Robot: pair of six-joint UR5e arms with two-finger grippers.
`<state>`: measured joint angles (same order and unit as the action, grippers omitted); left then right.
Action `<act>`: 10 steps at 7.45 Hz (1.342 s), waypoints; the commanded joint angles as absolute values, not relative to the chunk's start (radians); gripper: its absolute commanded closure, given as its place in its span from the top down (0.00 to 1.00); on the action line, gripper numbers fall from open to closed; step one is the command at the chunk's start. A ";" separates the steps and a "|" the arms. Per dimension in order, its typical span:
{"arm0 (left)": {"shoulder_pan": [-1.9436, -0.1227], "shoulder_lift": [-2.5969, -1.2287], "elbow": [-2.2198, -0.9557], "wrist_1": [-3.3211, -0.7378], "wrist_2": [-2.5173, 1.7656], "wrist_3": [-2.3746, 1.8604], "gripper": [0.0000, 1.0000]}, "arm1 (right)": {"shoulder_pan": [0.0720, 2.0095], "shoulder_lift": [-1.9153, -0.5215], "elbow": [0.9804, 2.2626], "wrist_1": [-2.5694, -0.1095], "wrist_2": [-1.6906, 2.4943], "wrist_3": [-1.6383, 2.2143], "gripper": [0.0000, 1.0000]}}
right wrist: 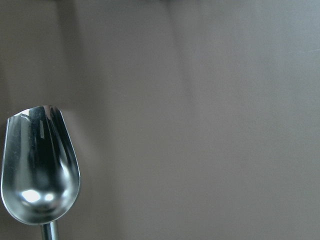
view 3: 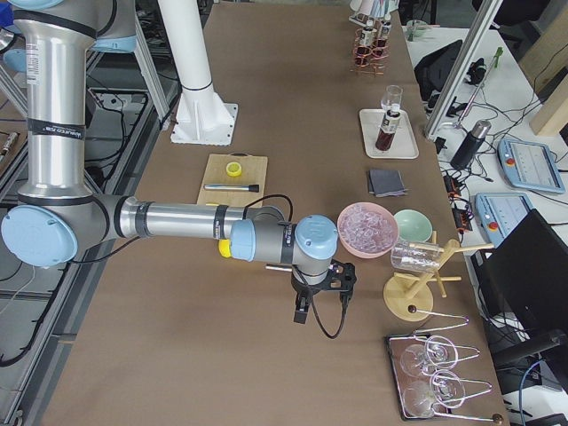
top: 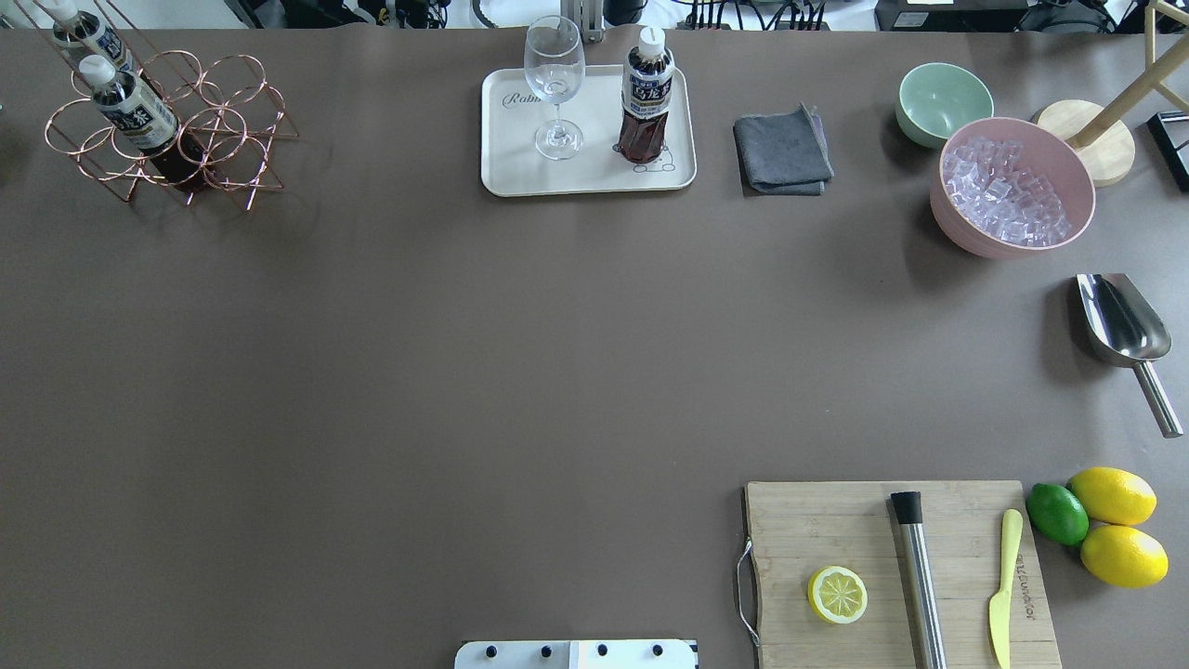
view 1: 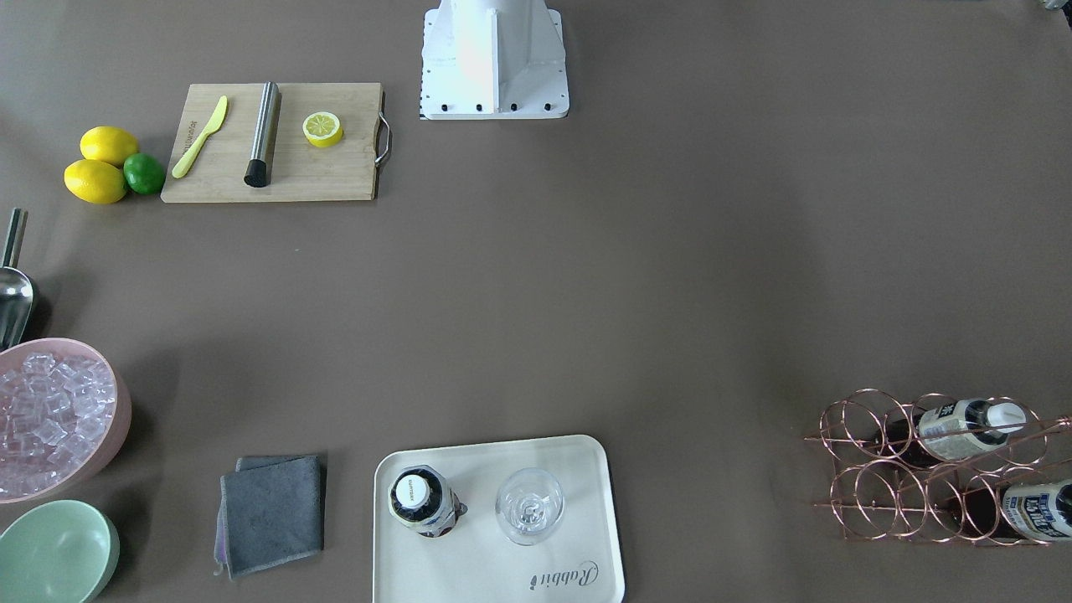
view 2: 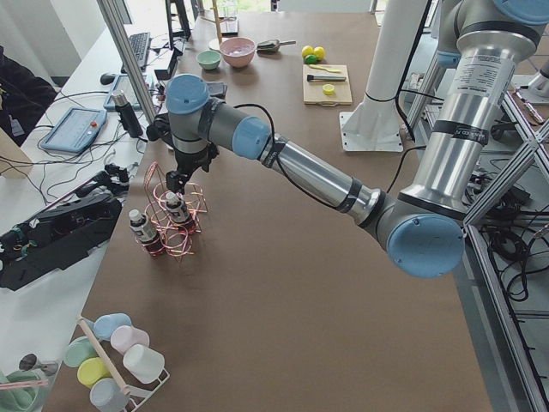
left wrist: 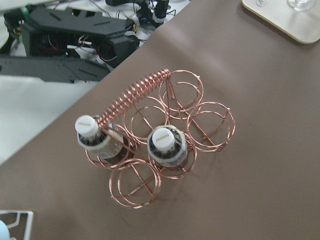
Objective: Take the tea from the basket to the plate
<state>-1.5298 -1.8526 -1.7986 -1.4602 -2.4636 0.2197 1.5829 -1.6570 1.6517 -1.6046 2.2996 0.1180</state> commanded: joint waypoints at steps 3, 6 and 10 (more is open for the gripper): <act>-1.453 -1.756 -1.643 -1.474 -2.392 0.167 0.98 | 1.582 -1.655 1.651 -1.603 2.298 0.117 1.00; -1.401 -1.734 -1.623 -1.470 -2.388 0.182 0.98 | 1.582 -1.655 1.646 -1.603 2.298 0.118 1.00; -1.529 -1.580 -1.608 -1.470 -2.391 0.183 0.98 | 1.582 -1.657 1.646 -1.603 2.298 0.118 1.00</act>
<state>-1.4661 -1.6472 -1.6122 -1.4701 -2.3880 0.1806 1.5821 -1.6551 1.6484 -1.6036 2.2979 0.1181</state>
